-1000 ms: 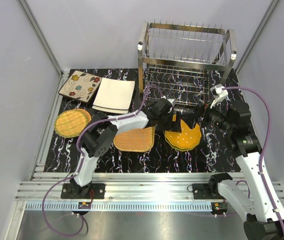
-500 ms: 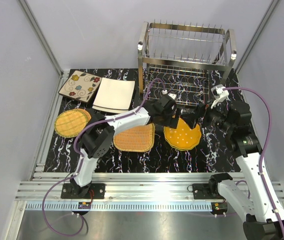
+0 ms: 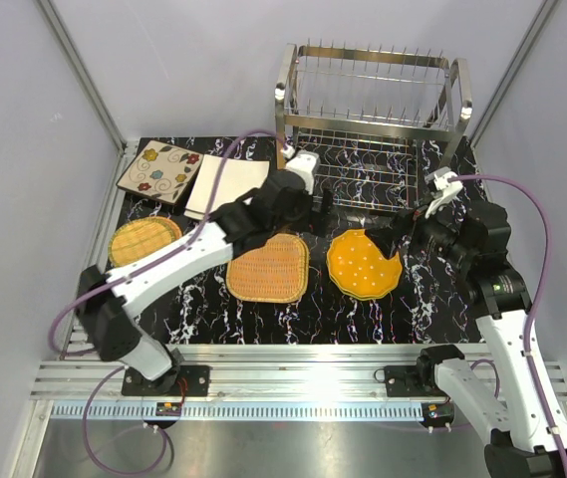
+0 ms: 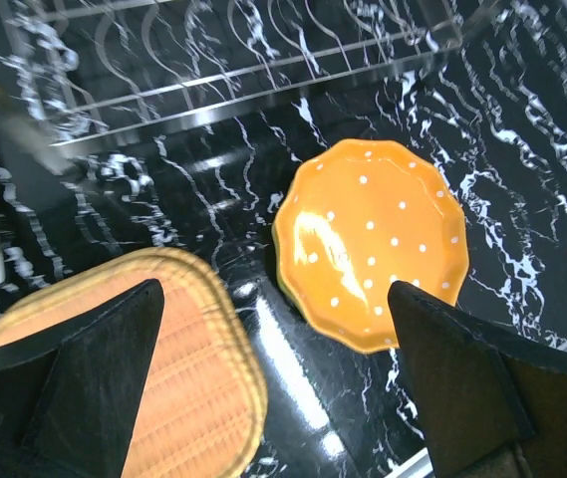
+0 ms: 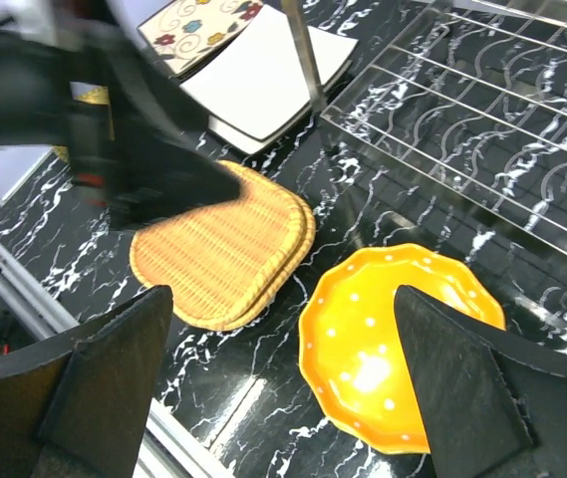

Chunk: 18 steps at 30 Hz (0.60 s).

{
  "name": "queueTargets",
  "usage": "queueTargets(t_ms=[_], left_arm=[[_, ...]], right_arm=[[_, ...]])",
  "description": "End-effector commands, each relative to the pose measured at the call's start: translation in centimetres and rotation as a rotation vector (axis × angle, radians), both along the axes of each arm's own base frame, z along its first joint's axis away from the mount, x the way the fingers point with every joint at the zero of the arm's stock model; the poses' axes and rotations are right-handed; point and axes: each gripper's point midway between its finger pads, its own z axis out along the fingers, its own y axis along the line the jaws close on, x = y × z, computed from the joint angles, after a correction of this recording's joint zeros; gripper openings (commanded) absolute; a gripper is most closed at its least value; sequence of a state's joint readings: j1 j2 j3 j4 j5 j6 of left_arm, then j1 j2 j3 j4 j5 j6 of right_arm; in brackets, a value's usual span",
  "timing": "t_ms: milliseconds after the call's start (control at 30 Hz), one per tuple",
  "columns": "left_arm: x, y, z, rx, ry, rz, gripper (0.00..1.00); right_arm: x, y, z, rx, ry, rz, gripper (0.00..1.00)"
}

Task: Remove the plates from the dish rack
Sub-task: Place the plate on the table

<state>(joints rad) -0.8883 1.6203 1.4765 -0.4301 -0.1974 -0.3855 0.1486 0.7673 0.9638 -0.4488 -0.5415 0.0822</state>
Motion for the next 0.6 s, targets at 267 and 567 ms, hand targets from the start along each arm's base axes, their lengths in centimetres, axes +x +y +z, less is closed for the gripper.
queueTargets(t_ms=[267,567], left_arm=[[-3.3,13.6,6.3,-0.054,-0.264,0.283,0.99],[-6.5,23.1,4.4,-0.105,-0.29,0.518,0.99]], right_arm=[[2.0,-3.9,0.3,-0.068,0.002,-0.25,1.0],[3.6,-6.8,-2.8,-0.121,0.073,-0.431,1.0]])
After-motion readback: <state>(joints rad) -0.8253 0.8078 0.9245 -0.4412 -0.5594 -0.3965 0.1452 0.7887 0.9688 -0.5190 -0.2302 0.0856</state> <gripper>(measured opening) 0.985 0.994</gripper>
